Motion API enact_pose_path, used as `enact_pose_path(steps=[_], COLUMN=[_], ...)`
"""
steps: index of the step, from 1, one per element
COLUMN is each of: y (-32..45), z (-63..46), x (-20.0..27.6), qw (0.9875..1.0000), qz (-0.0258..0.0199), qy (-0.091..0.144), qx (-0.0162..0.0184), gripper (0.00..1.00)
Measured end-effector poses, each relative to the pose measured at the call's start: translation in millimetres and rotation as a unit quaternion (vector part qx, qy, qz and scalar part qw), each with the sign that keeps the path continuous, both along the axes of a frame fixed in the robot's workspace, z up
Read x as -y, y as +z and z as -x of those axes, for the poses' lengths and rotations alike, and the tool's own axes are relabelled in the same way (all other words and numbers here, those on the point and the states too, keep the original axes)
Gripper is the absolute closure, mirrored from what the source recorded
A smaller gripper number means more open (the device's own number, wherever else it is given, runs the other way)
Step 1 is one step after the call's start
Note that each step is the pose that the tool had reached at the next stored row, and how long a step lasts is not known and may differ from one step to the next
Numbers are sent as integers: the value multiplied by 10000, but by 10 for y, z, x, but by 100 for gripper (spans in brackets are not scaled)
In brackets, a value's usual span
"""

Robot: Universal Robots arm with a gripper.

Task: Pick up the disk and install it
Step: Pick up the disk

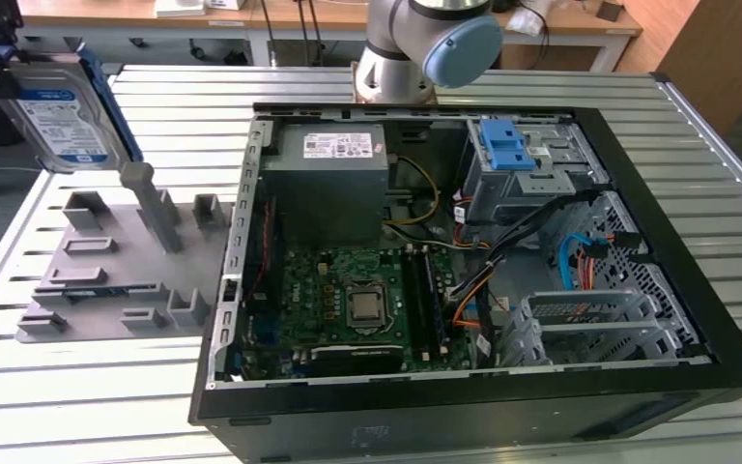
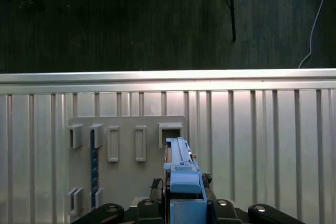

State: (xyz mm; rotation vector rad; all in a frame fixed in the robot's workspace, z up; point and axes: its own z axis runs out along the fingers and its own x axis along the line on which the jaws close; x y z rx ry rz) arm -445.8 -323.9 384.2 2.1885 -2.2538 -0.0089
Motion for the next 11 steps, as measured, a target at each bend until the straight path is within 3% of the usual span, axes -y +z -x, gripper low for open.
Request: enact_pose_path(steps=[11], y=[64], z=[0], x=[-10], qw=[10000], qz=[0], qy=[0], qx=[0], gripper=[64])
